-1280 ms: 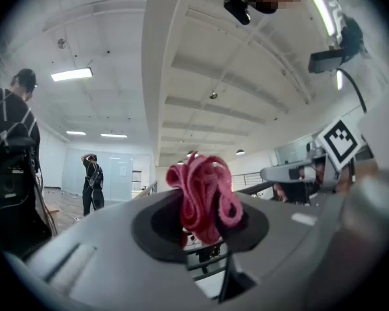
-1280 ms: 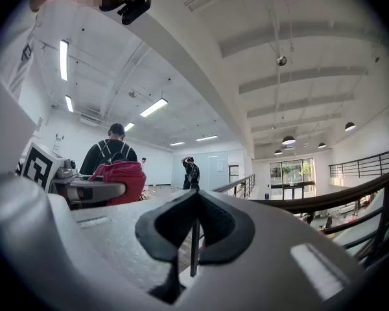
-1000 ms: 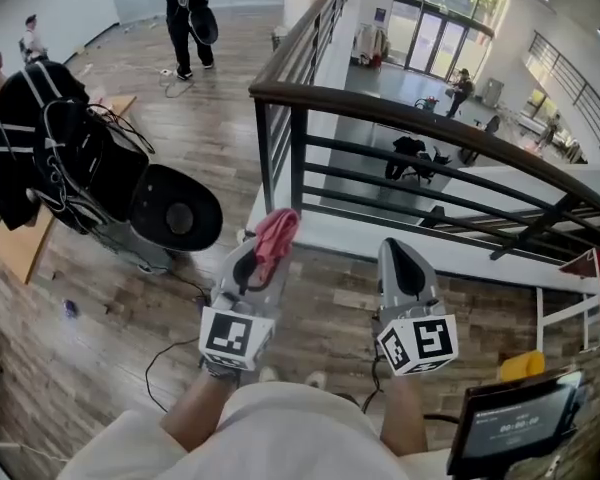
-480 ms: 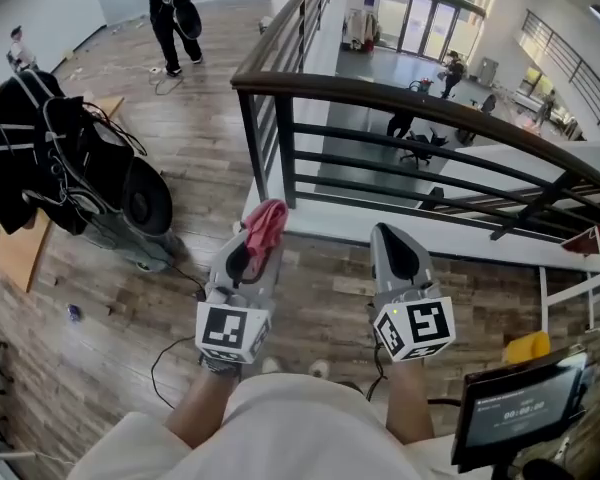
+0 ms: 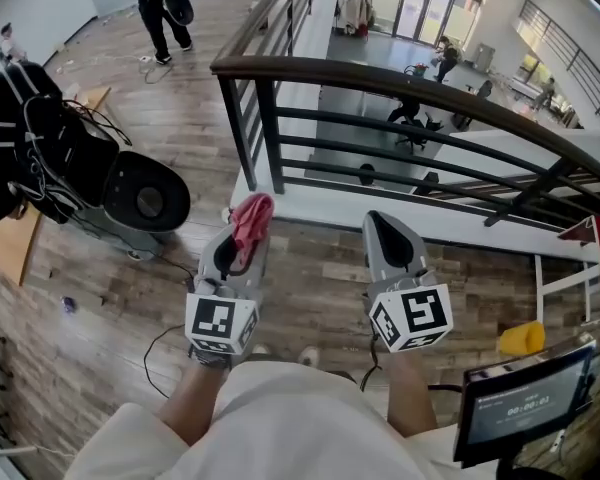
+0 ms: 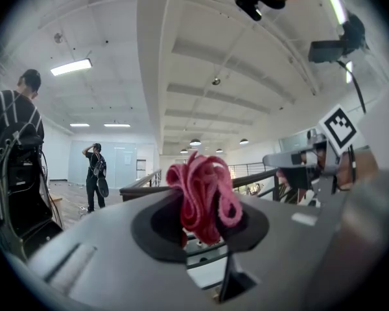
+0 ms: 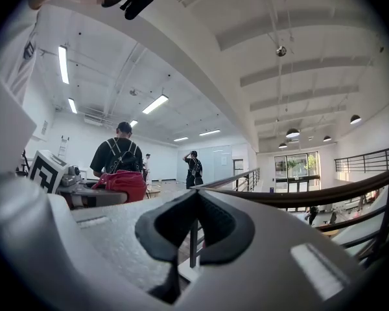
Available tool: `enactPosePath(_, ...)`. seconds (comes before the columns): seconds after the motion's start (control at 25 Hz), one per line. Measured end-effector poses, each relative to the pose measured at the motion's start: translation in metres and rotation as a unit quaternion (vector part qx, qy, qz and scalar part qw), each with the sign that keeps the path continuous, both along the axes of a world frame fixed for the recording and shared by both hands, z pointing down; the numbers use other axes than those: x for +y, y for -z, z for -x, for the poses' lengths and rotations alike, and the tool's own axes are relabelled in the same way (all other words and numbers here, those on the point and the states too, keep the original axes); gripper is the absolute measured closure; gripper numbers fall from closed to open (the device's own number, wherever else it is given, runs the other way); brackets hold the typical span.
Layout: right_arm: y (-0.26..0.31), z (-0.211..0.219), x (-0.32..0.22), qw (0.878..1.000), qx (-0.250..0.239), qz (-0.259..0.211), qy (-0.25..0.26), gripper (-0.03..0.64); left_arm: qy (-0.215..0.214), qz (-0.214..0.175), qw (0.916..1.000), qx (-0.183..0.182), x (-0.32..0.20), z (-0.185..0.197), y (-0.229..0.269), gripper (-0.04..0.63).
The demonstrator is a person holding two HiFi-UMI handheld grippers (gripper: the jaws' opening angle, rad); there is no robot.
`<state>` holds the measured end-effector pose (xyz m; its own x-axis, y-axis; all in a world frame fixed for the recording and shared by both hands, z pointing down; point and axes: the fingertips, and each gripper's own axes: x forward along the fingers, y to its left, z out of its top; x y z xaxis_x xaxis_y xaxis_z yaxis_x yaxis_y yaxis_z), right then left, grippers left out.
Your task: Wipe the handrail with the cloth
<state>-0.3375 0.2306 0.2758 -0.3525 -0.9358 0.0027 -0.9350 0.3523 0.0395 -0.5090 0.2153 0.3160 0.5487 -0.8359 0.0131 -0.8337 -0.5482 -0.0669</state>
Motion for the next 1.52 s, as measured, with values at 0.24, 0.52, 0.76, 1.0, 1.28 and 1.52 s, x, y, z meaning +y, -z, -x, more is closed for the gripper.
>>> enactPosePath(0.24,-0.012,-0.014,-0.002,1.000,0.010,0.008,0.025,0.615,-0.009,-0.003,0.9999,-0.004,0.005,-0.023,-0.004,0.479)
enactPosePath(0.52,-0.022,-0.020,-0.002,0.999,-0.016,0.030,0.024,0.615,-0.003,-0.005,1.0000,0.005,0.008,-0.031,0.002,0.479)
enactPosePath(0.76,-0.017,-0.018,-0.005,0.999,-0.038,0.026,0.025,0.615,0.017,-0.006,0.9996,0.020,-0.001,-0.023,0.008,0.477)
enactPosePath(1.0,-0.005,-0.015,-0.013,0.999,-0.026,0.014,0.017,0.615,0.025,0.001,0.9994,0.023,-0.019,-0.017,0.010,0.477)
enactPosePath(1.28,-0.013,-0.009,-0.060,0.999,-0.033,0.023,-0.001,0.615,0.018,0.008,0.9993,0.033,-0.071,-0.009,-0.001,0.477)
enactPosePath(1.52,-0.010,-0.010,-0.106,0.999,-0.015,0.024,-0.022,0.615,0.007,0.016,0.9988,0.045,-0.122,-0.008,-0.006,0.477)
